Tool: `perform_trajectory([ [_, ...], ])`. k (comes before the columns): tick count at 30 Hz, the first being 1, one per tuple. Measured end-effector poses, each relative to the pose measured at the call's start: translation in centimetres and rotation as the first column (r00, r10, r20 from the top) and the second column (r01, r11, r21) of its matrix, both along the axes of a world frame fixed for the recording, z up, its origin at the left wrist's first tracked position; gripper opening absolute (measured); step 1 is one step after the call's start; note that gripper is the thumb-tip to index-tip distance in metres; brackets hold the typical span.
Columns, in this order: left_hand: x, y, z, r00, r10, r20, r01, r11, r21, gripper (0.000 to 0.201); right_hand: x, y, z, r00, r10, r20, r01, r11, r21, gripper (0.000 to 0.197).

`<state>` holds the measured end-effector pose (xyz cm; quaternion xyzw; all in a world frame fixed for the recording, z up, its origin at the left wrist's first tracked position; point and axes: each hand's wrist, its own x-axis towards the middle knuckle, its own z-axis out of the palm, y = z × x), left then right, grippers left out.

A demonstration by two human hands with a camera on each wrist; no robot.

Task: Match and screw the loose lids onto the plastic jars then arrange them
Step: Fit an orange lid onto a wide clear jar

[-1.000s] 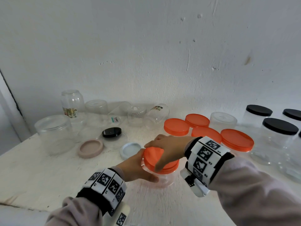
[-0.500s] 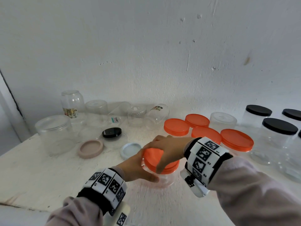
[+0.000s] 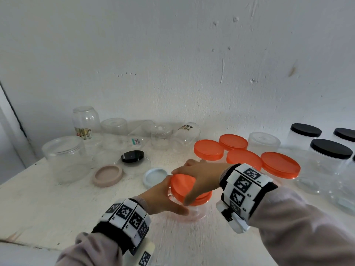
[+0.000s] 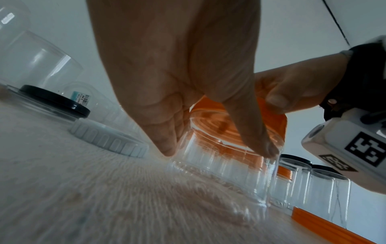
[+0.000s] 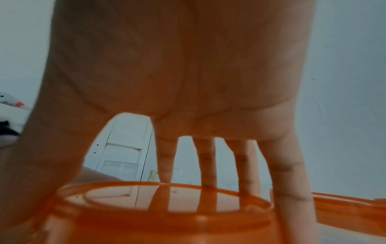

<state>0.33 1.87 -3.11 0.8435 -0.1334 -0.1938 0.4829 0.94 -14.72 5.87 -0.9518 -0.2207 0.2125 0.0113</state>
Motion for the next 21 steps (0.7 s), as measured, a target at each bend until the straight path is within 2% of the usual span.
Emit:
perform_trajectory([
  [13, -0.2, -0.2, 0.2, 0.999, 0.005, 0.047, -0.007, 0.999, 0.043, 0.101, -1.4, 0.0, -2.6, 0.982, -0.046, 0.185, 0.044, 0.999, 0.014, 0.084],
  [21, -0.3, 0.0, 0.3, 0.997, 0.001, 0.073, -0.006, 0.998, 0.068, 0.1, -2.3, 0.3, -3.8, 0.946, -0.089, 0.311, 0.071, 0.995, 0.068, 0.079],
])
